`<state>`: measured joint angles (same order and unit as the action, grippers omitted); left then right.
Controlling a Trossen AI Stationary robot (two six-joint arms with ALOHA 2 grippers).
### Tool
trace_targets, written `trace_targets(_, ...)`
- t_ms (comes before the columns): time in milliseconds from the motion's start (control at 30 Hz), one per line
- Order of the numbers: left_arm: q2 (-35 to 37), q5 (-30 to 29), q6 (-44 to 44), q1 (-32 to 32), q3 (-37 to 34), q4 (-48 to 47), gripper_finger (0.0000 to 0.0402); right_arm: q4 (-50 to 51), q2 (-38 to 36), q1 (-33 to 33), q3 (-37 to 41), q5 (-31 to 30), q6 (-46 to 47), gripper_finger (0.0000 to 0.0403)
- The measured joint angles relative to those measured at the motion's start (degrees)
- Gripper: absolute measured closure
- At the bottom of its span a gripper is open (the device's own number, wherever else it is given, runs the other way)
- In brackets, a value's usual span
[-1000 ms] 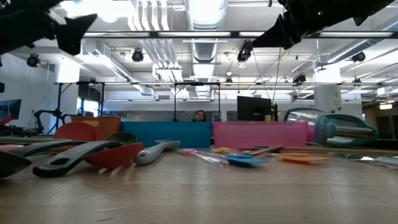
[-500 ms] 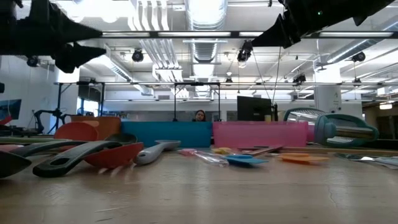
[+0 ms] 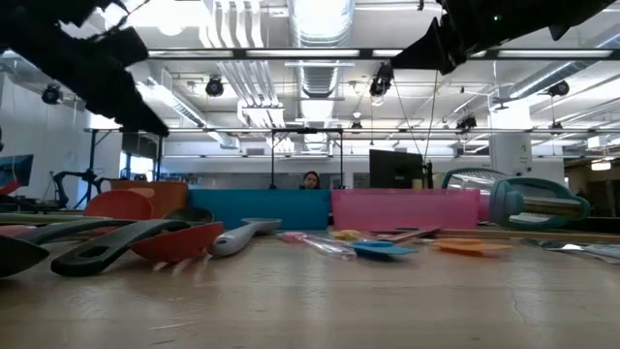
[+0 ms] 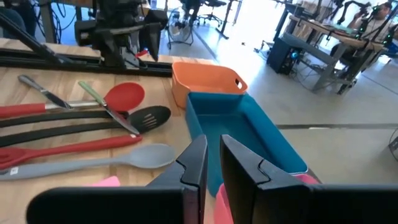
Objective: Pick & Place Kitchen Items
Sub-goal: Put the green knife into the orange bin
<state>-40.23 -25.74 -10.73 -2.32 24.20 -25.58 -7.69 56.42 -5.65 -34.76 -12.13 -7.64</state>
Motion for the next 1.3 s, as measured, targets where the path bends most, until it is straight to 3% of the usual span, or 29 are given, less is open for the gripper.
trace_targets(200, -12.1, -0.8, -9.1, -3.1, 7.8, -12.3, 0.0065, 0.1, 0.0, 0.0, 1.3, 0.0, 0.2, 0.0364)
trace_targets(367, -16.9, -1.9, -13.4, -4.0, 14.8, -22.6, 0.0065, 0.0, 0.0, 0.0, 1.6, 0.0, 2.1, 0.0364)
trace_targets(533, -19.5, -3.5, -13.2, -9.5, 18.1, -22.8, 0.0065, -0.2, 0.0, -0.1, 1.7, -0.4, 2.8, 0.0364)
trace_targets(700, -22.3, -9.9, -13.0, -18.1, 17.5, -22.4, 0.0065, -0.3, 0.0, -0.3, 1.7, -1.6, 2.8, 0.0364)
trace_targets(833, -22.3, -10.9, -13.0, -21.8, 14.7, -21.5, 0.0065, -0.3, 0.0, -0.4, 1.7, -1.6, 4.7, 0.0364)
trace_targets(1067, -19.8, -8.4, -12.4, -21.8, 10.6, -15.0, 0.0064, -0.3, 0.0, -0.4, 1.7, -1.6, 7.5, 0.0364)
trace_targets(1300, -19.9, -6.6, -9.9, -21.5, 8.5, -14.6, 0.0064, -0.3, 0.0, -0.4, 1.7, -1.6, 7.5, 0.0364)
